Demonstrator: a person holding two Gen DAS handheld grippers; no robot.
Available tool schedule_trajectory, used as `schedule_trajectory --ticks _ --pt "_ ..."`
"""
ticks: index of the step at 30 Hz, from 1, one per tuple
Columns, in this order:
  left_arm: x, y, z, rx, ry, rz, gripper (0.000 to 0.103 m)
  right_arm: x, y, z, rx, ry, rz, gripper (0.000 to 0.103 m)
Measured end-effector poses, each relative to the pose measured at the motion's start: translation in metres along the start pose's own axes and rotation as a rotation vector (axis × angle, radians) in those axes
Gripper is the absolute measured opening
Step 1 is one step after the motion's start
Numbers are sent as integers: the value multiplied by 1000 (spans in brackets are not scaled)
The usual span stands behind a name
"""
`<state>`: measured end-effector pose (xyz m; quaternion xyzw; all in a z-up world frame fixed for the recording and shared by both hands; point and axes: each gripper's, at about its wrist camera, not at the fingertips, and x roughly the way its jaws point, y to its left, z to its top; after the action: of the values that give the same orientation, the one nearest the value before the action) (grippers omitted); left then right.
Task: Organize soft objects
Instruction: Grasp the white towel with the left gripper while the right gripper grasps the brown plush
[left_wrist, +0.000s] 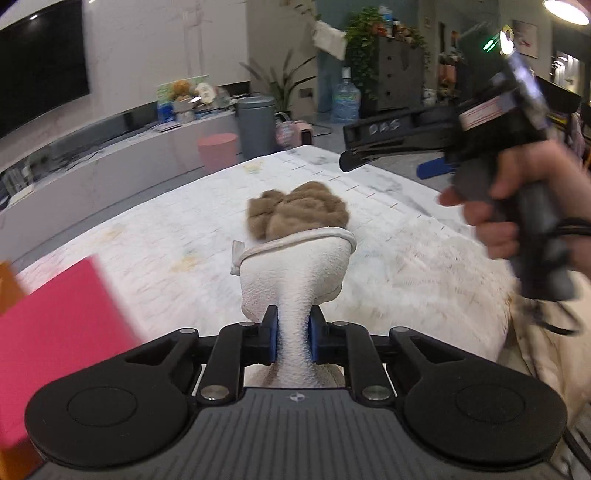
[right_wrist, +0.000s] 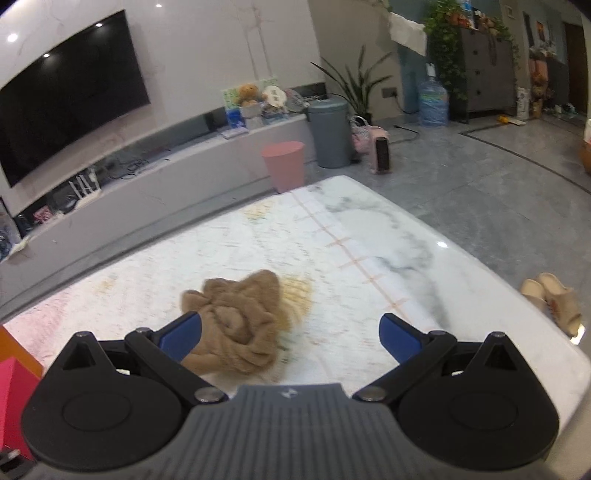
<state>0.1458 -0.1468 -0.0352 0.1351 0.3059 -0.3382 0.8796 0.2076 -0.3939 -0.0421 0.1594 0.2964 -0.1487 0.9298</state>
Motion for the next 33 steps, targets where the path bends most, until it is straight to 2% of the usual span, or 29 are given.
schedule_trajectory --ticks 4,7,10,14,16,18,20,25,29,33 --pt "-40 23 -20 -66 -41 -18 18 20 29 -12 -78 -21 9 100" --pt "-58 39 -34 -124 -95 -50 18 45 51 -25 -145 14 15 100" --pt "-65 46 -45 -123 -114 -82 18 73 72 -35 -238 64 -68 100" --pt "-56 54 -53 -148 -84 -110 18 87 88 -48 -406 27 -144 97" --pt "-54 56 -53 -141 -90 -96 18 92 90 -51 -455 16 -172 80" --pt "-61 58 -53 -133 -126 -82 18 96 90 -55 -486 20 -174 78" --pt "-69 64 -51 -157 -152 -96 18 99 91 -58 -518 17 -183 71" --pt "-84 65 -51 -162 -200 -98 18 98 85 -54 -489 3 -170 47" --pt "-83 68 -49 -194 -205 -100 18 70 77 -43 -409 -71 -207 40" --pt "-86 68 -50 -199 -216 -105 18 26 65 -32 -286 -32 -88 40"
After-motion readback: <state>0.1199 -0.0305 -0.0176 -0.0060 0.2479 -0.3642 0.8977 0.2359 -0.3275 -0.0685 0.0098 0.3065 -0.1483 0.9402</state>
